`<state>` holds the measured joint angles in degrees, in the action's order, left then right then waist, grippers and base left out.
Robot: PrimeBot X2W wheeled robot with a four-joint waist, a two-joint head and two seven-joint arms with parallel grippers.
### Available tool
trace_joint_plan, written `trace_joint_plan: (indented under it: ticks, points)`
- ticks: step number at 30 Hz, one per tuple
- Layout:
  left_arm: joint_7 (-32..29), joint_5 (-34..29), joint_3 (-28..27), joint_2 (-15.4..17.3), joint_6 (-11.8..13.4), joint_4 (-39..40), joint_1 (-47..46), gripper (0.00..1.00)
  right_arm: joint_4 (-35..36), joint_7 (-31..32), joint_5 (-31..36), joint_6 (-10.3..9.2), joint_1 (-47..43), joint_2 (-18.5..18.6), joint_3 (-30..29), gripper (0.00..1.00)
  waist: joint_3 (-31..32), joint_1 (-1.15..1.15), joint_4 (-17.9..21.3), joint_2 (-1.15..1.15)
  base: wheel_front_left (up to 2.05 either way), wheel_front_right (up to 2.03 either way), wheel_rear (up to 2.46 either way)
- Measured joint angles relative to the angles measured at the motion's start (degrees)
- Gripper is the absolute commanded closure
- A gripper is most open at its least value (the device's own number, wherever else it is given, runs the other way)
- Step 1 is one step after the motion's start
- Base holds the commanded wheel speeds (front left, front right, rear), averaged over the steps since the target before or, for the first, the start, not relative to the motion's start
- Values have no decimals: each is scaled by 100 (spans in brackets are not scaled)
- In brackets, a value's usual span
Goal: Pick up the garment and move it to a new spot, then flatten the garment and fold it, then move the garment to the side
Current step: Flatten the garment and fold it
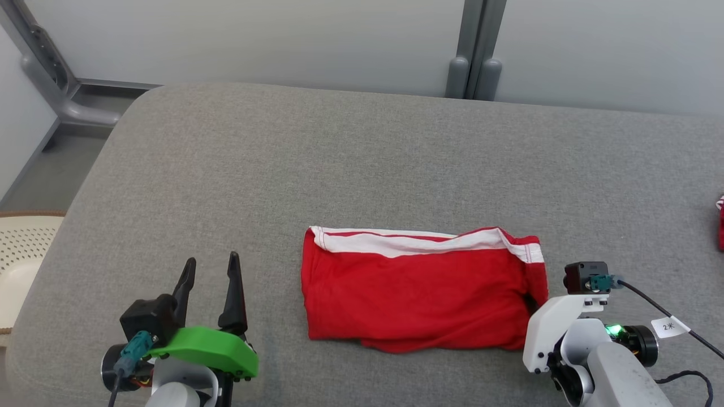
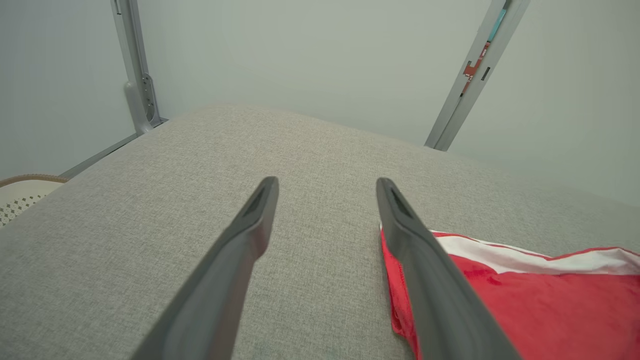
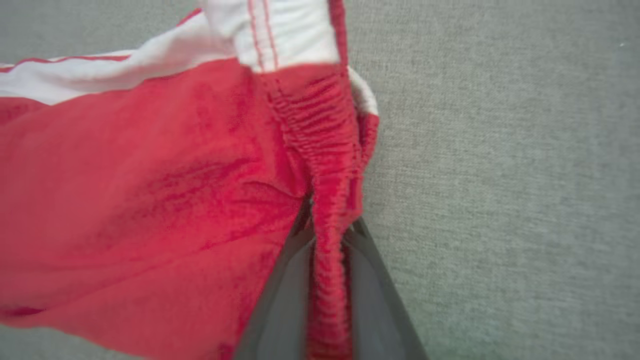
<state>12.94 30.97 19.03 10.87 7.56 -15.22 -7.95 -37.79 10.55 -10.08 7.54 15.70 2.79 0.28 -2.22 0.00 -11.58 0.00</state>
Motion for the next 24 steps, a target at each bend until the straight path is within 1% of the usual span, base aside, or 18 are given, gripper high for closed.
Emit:
trace_joint_plan:
  ticks: [5,12,16,20,24]
  points:
    - [0,0,31,0,21,38,1,0,-66,-111,-97,0,122,33,-102,100,33,0,132,0,0,0,0]
    - [-2,0,119,-22,29,85,1,0,88,-55,-390,0,10,500,-511,100,69,0,286,0,0,0,0]
    - [-9,0,147,-35,34,92,2,0,259,-2,-572,-1,-158,613,-660,100,50,0,349,0,0,0,0]
    - [-9,0,156,-33,49,93,2,0,631,101,-814,-3,-248,564,-550,100,37,0,395,0,0,0,0]
    - [-11,8,178,-33,51,100,1,0,1217,279,-1166,-5,-282,432,-171,100,42,0,400,0,0,0,0]
